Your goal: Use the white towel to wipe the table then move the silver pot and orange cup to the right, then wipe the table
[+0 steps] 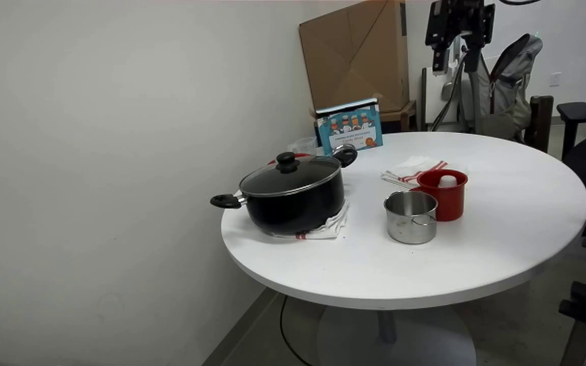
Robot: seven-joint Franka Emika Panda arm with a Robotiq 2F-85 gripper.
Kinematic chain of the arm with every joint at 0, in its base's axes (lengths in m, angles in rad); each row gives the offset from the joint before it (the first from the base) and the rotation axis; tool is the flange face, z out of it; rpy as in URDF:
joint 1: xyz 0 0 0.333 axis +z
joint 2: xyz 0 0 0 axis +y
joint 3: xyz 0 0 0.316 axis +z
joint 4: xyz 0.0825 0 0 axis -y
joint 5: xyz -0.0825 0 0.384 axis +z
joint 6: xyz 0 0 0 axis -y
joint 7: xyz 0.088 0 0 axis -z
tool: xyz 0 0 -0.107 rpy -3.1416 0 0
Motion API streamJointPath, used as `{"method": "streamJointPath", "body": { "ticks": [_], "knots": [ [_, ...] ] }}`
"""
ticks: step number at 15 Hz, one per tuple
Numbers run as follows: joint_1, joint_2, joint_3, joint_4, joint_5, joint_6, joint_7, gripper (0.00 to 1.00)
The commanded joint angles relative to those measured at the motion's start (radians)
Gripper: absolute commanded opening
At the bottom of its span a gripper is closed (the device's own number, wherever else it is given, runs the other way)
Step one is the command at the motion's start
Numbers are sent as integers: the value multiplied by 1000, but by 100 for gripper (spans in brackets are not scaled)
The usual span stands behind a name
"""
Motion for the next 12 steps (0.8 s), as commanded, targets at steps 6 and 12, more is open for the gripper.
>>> {"method": "streamJointPath", "body": {
  "ticks": [6,12],
  "knots": [
    [-93,328,-14,223,-179,98,151,100],
    [-126,519,-50,359,-203,184,158,100]
  ]
}}
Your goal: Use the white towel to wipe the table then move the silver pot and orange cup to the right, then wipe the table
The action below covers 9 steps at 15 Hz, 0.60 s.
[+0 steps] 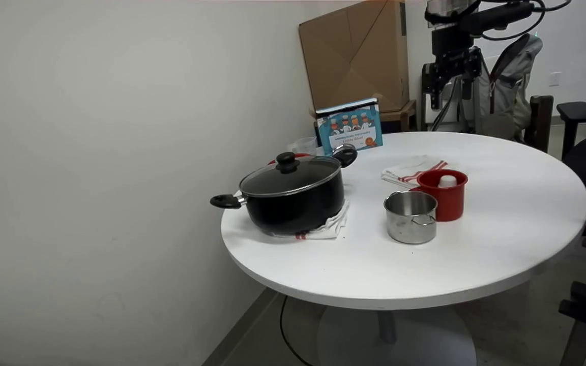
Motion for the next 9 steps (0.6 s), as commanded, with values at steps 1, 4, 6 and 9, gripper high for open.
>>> {"method": "streamJointPath", "body": {
  "ticks": [1,4,6,9],
  "knots": [
    [-19,129,-7,106,-3,70,12,100],
    [-35,216,21,152,21,114,-21,100],
    [-45,278,50,184,36,125,-41,100],
    [-63,359,97,237,46,128,-72,100]
  ]
}}
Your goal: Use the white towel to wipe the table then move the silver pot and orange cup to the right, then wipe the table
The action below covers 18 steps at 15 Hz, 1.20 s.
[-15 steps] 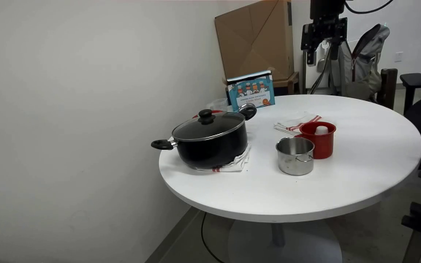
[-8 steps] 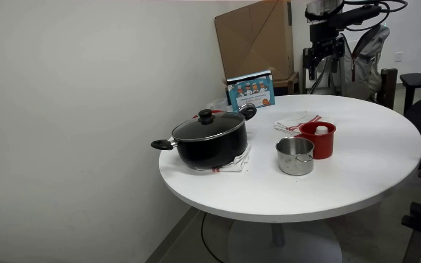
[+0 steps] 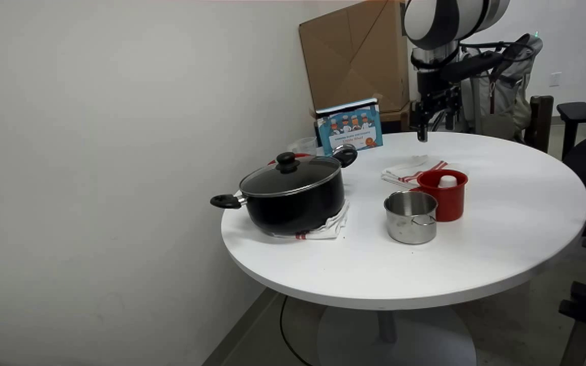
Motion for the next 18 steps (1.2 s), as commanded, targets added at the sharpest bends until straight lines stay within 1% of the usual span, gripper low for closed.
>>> {"method": "streamJointPath", "body": {
  "ticks": [1,4,7,10,13,14,15,17,18],
  "knots": [
    [-36,113,60,93,30,16,-68,100],
    [-53,160,79,141,31,13,-85,100],
    [-88,199,96,176,39,12,-112,100],
    [-131,237,131,196,61,9,-160,100],
    [-152,272,151,213,71,8,-188,100],
    [-154,283,154,219,71,8,-190,98],
    [-155,291,156,224,69,7,-190,74],
    [-155,304,157,230,65,9,-191,71],
    [-152,306,154,233,63,10,-189,63]
  ]
}}
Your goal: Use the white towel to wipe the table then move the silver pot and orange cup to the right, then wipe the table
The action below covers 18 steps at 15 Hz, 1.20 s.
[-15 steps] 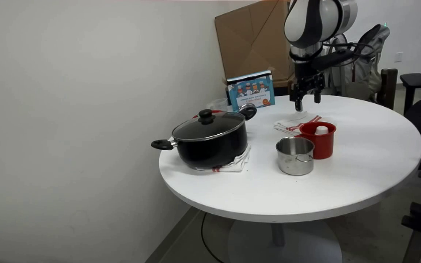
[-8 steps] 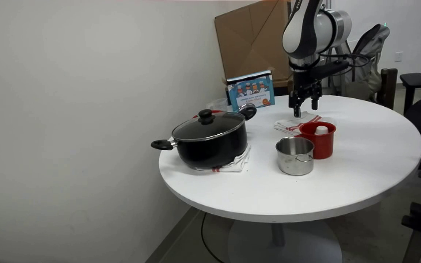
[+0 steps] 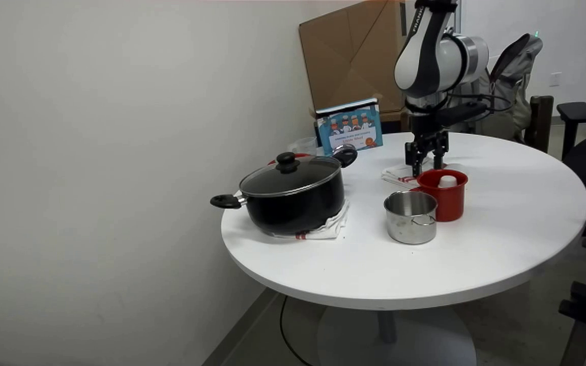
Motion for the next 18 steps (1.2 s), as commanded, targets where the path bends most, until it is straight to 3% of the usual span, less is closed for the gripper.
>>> {"method": "streamJointPath", "body": {
  "ticks": [1,8,10,18],
  "knots": [
    [-11,29,11,33,16,5,-33,56],
    [-2,4,10,31,11,3,-36,6],
    [5,8,12,29,6,-6,-40,2],
    [103,31,54,-3,-45,3,-86,5]
  ]
}}
